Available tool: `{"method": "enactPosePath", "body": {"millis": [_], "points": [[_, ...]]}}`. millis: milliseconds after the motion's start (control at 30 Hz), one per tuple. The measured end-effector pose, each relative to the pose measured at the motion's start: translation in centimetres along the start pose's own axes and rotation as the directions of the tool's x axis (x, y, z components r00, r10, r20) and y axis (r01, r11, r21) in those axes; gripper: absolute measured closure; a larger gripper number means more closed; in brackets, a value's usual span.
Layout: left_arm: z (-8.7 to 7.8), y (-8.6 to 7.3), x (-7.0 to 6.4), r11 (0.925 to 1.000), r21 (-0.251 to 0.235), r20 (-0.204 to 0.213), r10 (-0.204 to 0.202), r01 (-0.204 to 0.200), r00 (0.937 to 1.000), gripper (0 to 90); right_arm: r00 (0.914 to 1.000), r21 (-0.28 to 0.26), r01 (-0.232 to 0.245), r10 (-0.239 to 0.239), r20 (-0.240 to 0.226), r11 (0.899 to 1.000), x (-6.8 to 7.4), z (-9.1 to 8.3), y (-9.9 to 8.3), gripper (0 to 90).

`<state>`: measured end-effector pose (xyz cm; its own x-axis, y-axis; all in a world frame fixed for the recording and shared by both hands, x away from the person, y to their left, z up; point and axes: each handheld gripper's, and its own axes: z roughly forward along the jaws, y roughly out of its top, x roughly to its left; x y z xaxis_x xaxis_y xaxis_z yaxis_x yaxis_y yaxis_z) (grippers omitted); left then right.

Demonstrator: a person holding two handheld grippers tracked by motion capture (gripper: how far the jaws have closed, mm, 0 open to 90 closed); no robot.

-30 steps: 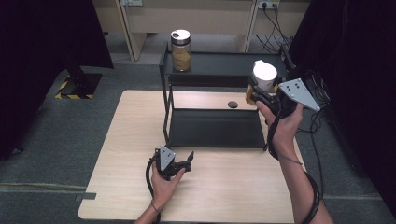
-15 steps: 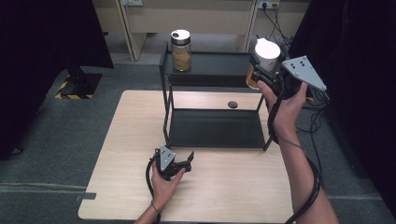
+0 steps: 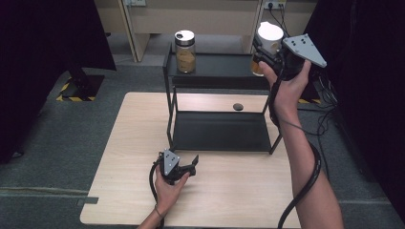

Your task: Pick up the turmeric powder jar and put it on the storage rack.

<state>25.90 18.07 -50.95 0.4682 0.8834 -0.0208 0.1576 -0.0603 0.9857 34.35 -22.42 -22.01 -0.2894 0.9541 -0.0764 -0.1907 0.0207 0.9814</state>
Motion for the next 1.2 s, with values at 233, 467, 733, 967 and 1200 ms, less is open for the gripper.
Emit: {"method": "enactPosePath", "body": {"millis": [233,467,733,967,1200], "points": [[0.0,0.0,0.0,1.0,0.0,0.002,-0.001,0.001,1.0,4.4,0.9995,0.039,-0.017,0.016,0.025,0.999,0.2,2.1,-0.2,31.1],[0.1,0.1,0.0,1.0,0.003,0.004,-0.001,0.001,1.0,4.4,0.9988,0.066,-0.031,0.029,0.039,0.997,0.2,3.2,-0.4,31.1],[0.1,0.0,0.0,1.0,0.002,0.004,-0.002,0.002,1.0,4.4,0.9977,0.087,-0.057,0.053,0.041,0.995,0.1,3.6,-0.5,31.1],[0.1,0.0,0.0,1.0,0.001,0.003,-0.004,0.004,1.0,4.4,0.9974,0.105,-0.062,0.058,0.044,0.993,0.0,4.0,-0.7,31.0],[0.0,0.0,0.0,1.0,0.0,0.002,-0.001,0.001,1.0,4.4,0.9983,0.109,-0.046,0.042,0.04,0.993,0.1,4.2,-0.7,30.9]]}}
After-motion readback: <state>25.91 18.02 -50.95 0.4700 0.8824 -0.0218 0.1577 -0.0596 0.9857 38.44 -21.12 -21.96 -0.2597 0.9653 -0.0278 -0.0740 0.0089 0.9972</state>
